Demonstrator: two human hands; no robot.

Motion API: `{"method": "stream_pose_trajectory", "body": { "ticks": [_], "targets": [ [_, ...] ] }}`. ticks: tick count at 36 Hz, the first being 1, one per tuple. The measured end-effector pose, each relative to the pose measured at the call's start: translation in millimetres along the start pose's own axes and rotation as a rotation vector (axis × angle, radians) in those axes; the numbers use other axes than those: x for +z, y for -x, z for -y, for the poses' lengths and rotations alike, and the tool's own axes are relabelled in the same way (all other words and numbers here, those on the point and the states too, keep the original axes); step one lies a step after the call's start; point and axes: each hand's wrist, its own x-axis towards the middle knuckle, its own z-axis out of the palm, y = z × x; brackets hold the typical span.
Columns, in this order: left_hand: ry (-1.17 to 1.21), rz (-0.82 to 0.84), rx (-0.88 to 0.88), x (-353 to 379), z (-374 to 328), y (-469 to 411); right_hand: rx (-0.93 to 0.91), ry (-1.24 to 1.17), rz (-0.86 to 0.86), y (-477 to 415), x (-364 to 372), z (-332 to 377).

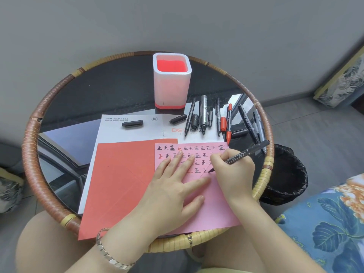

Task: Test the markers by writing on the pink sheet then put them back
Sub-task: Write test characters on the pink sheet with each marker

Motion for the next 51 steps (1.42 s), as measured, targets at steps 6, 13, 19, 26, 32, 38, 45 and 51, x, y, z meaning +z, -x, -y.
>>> {"method": "stream_pose_trajectory", "body": {
  "ticks": [6, 13, 19, 26, 32, 38, 45, 51],
  "targets": [
    [0.010, -0.006, 0.014, -2, 4, 1, 0.065, -0.144, -0.047, -1, -2, 2],
    [-0.032, -0.013, -0.020, -9, 24, 3, 0.056, -0.245, -0.064, -1, -1, 5],
    [-0.062, -0.030, -0.060, -9, 26, 4, 0.012, -0.311, 0.004, -1, -4, 13],
    [-0.012, -0.083, -0.059, -7, 27, 4, -0.396, -0.080, 0.304, -38, 0, 52],
    [-0.017, -0.117, -0.043, -6, 28, 3, -1.009, 0.359, 0.493, -72, 30, 72],
    [-0.009, -0.107, -0.056, -6, 28, 3, -1.159, 0.640, 0.606, -83, 70, 66],
    [-0.005, -0.109, -0.047, -5, 30, 3, -0.998, 0.576, 0.569, -89, 63, 58],
    [-0.032, -0.099, -0.048, -5, 29, 3, -0.347, 0.501, 0.496, -115, 25, 65]
  ]
}}
